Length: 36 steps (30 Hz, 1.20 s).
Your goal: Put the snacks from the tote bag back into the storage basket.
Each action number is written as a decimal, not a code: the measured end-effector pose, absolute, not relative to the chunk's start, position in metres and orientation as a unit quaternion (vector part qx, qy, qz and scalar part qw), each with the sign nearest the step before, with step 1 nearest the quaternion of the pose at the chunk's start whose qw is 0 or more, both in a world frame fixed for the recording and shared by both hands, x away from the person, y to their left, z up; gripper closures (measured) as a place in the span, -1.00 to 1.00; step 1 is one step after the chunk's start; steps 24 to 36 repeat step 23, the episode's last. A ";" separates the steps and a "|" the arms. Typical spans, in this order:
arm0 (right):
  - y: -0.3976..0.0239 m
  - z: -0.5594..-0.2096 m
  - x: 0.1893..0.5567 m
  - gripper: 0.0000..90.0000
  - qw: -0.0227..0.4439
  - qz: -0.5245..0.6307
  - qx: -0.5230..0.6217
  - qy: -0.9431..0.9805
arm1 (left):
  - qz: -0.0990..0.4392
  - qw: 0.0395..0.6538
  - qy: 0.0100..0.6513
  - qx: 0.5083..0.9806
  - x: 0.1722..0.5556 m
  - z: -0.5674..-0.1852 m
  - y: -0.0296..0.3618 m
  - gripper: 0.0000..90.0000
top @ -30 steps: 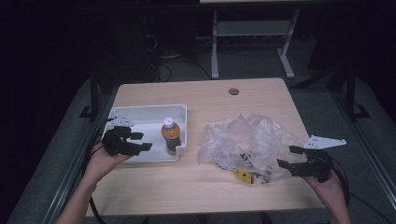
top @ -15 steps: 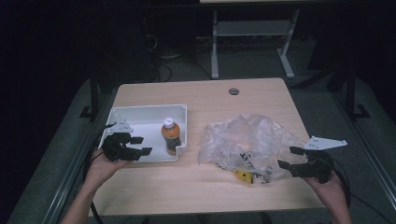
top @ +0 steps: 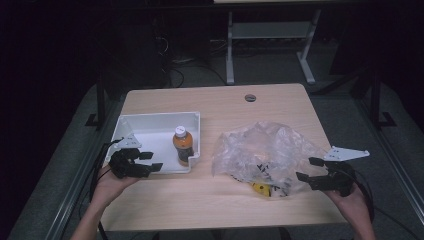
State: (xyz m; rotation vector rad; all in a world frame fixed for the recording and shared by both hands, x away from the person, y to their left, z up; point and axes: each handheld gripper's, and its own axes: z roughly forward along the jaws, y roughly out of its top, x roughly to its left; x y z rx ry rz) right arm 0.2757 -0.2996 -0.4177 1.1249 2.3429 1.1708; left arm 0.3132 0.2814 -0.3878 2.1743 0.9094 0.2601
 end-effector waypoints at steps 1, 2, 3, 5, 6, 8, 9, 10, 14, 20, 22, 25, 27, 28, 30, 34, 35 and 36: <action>-0.299 -0.418 0.276 -0.48 0.145 0.406 0.390 0.813 | 0.102 0.375 0.354 0.851 0.313 -0.389 0.282 -0.14; -0.299 -0.418 0.276 -0.48 0.145 0.407 0.390 0.814 | 0.102 0.379 0.358 0.847 0.312 -0.390 0.282 -0.14; -0.299 -0.418 0.276 -0.48 0.145 0.406 0.390 0.814 | 0.104 0.376 0.353 0.850 0.312 -0.391 0.282 -0.14; -0.299 -0.417 0.275 -0.48 0.145 0.407 0.389 0.814 | 0.104 0.375 0.355 0.850 0.310 -0.393 0.282 -0.14; -0.299 -0.417 0.275 -0.48 0.145 0.407 0.389 0.814 | 0.104 0.375 0.355 0.850 0.310 -0.394 0.283 -0.14; -0.299 -0.417 0.275 -0.48 0.145 0.407 0.389 0.814 | 0.104 0.373 0.355 0.851 0.309 -0.395 0.283 -0.14; -0.298 -0.417 0.275 -0.48 0.144 0.407 0.389 0.814 | 0.106 0.375 0.356 0.850 0.308 -0.396 0.283 -0.14; -0.298 -0.417 0.275 -0.48 0.144 0.407 0.388 0.814 | 0.106 0.375 0.357 0.849 0.307 -0.397 0.282 -0.14; -0.298 -0.417 0.275 -0.48 0.144 0.408 0.387 0.814 | 0.106 0.373 0.356 0.850 0.306 -0.400 0.281 -0.14; -0.297 -0.416 0.274 -0.48 0.146 0.408 0.386 0.814 | 0.104 0.371 0.349 0.855 0.304 -0.400 0.280 -0.14; -0.297 -0.416 0.274 -0.48 0.147 0.408 0.386 0.815 | 0.104 0.373 0.349 0.853 0.303 -0.400 0.279 -0.15; -0.297 -0.416 0.274 -0.48 0.147 0.407 0.386 0.814 | 0.104 0.372 0.348 0.854 0.303 -0.400 0.279 -0.15; -0.297 -0.416 0.274 -0.48 0.147 0.407 0.386 0.814 | 0.104 0.372 0.348 0.854 0.303 -0.400 0.279 -0.15; -0.297 -0.416 0.274 -0.48 0.147 0.407 0.386 0.814 | 0.104 0.372 0.348 0.854 0.303 -0.400 0.279 -0.15; -0.297 -0.416 0.274 -0.48 0.147 0.407 0.386 0.814 | 0.104 0.372 0.348 0.854 0.303 -0.400 0.279 -0.15; -0.297 -0.416 0.274 -0.48 0.147 0.407 0.386 0.814 | 0.104 0.372 0.348 0.854 0.303 -0.400 0.279 -0.15; -0.297 -0.416 0.274 -0.48 0.147 0.407 0.386 0.814 | 0.104 0.372 0.348 0.854 0.303 -0.400 0.279 -0.15; -0.297 -0.416 0.274 -0.48 0.147 0.407 0.386 0.814 | 0.104 0.372 0.348 0.854 0.303 -0.400 0.279 -0.15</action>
